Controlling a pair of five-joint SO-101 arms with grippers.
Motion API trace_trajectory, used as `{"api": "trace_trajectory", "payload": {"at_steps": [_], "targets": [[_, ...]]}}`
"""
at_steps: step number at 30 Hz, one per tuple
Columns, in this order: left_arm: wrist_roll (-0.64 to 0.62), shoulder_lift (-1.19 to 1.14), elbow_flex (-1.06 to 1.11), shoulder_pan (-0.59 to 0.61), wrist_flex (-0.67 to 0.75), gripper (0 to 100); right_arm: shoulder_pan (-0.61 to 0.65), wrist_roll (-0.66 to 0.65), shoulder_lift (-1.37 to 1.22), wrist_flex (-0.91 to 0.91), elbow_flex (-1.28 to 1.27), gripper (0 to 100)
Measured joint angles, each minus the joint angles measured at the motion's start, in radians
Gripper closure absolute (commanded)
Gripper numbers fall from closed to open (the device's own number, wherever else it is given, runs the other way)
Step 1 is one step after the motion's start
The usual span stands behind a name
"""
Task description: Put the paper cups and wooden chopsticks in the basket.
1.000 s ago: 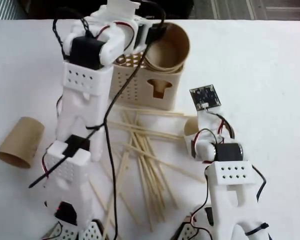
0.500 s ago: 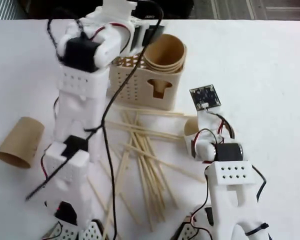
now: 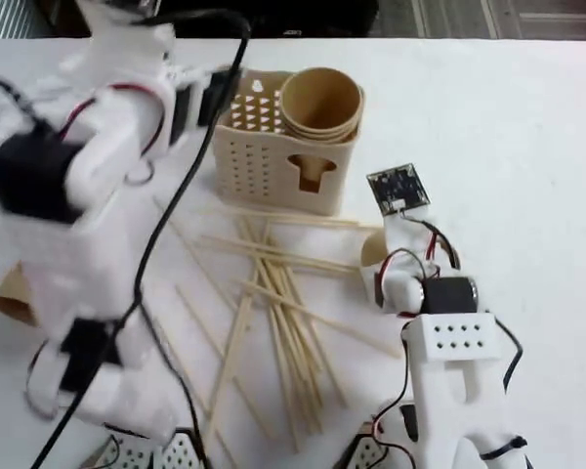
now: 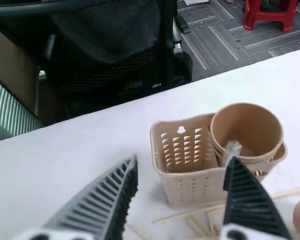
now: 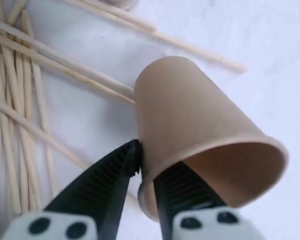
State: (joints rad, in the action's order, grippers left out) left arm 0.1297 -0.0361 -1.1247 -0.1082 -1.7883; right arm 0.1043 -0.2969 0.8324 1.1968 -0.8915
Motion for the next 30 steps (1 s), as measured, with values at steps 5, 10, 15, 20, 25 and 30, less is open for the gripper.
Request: {"api": "trace_trajectory", "payload": {"at_steps": [5,10,15,20,25,30], "targets": [[0.04,0.275,0.305,0.0,0.0,72,0.0,-0.017,0.0,0.153,0.204,97.8],[0.044,0.516,0.601,0.057,0.006,72,0.0,-0.101,0.0,0.232,0.404,97.8],[0.044,0.732,0.927,0.155,0.112,72,-0.002,-0.227,0.0,0.265,0.606,97.8],[0.044,0.908,1.304,0.235,0.281,72,0.003,-0.368,0.002,0.255,0.784,97.8],[0.044,1.073,1.593,0.261,0.385,72,0.109,-0.399,0.002,0.18,0.841,97.8],[-0.006,1.2,1.814,0.261,0.463,72,0.163,-0.402,-0.094,0.149,0.898,97.8]]}}
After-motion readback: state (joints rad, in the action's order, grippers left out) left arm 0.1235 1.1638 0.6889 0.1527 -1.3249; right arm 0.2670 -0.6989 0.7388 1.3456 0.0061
